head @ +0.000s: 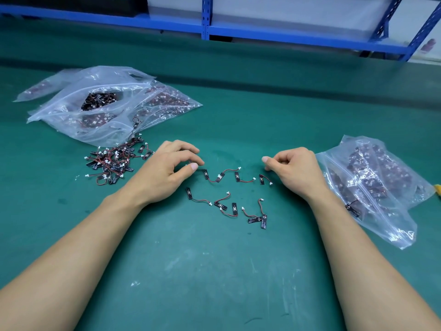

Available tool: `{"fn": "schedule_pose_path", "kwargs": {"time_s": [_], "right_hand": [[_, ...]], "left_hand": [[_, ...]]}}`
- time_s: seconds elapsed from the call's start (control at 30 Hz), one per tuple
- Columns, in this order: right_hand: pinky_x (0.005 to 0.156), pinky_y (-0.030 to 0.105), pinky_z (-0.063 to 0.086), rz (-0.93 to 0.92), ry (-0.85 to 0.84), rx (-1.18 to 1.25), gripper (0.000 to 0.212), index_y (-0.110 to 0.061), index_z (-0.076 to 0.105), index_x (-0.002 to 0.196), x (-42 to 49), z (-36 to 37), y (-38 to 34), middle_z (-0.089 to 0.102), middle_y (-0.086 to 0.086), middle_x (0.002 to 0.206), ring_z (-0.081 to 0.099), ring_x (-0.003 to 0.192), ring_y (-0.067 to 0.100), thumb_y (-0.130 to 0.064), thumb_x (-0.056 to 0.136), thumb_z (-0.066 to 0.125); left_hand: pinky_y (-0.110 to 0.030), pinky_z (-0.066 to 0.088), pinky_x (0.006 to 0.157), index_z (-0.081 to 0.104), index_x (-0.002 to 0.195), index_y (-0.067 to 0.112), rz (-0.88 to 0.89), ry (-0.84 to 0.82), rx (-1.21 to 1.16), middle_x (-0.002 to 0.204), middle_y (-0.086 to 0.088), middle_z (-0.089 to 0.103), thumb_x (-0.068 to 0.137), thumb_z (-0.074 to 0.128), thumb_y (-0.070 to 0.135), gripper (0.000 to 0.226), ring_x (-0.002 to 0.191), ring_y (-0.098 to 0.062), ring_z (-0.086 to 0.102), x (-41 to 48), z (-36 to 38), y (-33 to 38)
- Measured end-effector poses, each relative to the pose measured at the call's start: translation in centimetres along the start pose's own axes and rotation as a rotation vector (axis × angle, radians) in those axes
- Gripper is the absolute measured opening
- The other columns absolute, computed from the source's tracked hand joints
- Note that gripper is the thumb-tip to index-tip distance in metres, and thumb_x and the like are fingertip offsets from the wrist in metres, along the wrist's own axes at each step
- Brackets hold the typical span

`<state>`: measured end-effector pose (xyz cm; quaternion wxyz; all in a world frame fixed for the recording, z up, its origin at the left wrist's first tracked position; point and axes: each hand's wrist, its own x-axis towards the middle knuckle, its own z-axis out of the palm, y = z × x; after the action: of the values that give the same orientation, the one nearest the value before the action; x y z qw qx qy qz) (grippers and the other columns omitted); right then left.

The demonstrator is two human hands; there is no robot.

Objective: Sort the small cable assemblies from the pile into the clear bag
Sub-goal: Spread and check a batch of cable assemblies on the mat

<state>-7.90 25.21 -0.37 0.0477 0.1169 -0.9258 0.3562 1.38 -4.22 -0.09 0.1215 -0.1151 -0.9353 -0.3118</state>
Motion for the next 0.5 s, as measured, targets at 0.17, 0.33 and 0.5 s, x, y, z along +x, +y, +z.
{"fn": "schedule_pose_path", "kwargs": {"time_s": [0.17,0.33,0.5], "right_hand": [[0.049,0.025,0.028,0.002,-0.003,0.000,0.034,-0.027,0.071,0.059,0.02,-0.03,0.09,0.041,-0.009,0.038,0.038,0.041,0.009,-0.045,0.089,0.068],[0.049,0.025,0.028,0.004,-0.006,0.004,0.034,-0.026,0.072,0.061,-0.01,-0.07,0.07,0.040,-0.009,0.038,0.037,0.042,0.009,-0.044,0.089,0.068],[0.051,0.026,0.028,0.013,-0.015,-0.001,0.033,-0.024,0.074,0.065,0.02,-0.05,0.05,0.040,-0.010,0.037,0.039,0.042,0.009,-0.045,0.089,0.068]], "left_hand": [[-0.020,0.029,0.095,0.071,0.110,0.022,-0.041,0.035,0.000,0.121,0.010,0.059,0.099,0.056,0.016,0.019,0.111,-0.014,0.047,0.14,0.17,-0.20],[-0.024,0.031,0.097,0.071,0.113,0.021,-0.051,0.032,0.009,0.121,0.009,0.060,0.099,0.055,0.015,0.022,0.112,-0.016,0.049,0.24,0.21,-0.32],[-0.025,0.031,0.097,0.070,0.114,0.022,-0.044,0.028,0.018,0.120,0.009,0.060,0.099,0.055,0.014,0.022,0.112,-0.017,0.051,0.30,0.23,-0.45]]}}
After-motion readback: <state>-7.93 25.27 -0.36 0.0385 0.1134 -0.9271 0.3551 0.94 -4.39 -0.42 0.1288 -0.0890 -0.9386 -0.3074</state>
